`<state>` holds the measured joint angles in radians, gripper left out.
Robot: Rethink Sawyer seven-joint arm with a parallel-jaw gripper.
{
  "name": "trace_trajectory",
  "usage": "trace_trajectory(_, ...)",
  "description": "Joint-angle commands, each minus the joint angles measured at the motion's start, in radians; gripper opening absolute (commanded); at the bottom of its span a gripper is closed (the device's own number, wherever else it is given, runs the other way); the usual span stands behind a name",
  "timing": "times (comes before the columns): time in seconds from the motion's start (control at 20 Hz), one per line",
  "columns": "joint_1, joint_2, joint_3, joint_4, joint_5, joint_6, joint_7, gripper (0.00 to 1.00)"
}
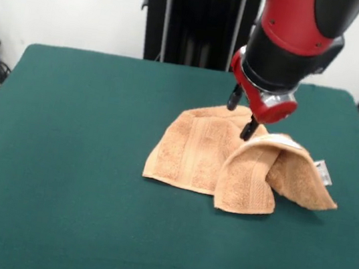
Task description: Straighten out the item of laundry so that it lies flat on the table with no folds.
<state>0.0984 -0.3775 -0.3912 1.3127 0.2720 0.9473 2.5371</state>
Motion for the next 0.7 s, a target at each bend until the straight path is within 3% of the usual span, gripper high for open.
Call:
trace_trajectory(0.05, 0.025, 0.093, -0.007, -0.022, 0.051, 0.019, 0.36, 1.0)
trace_trajectory(0.7, 0.071, 0.127, -0.009, -0.027, 0.123, 0.009, 0.426, 1.0)
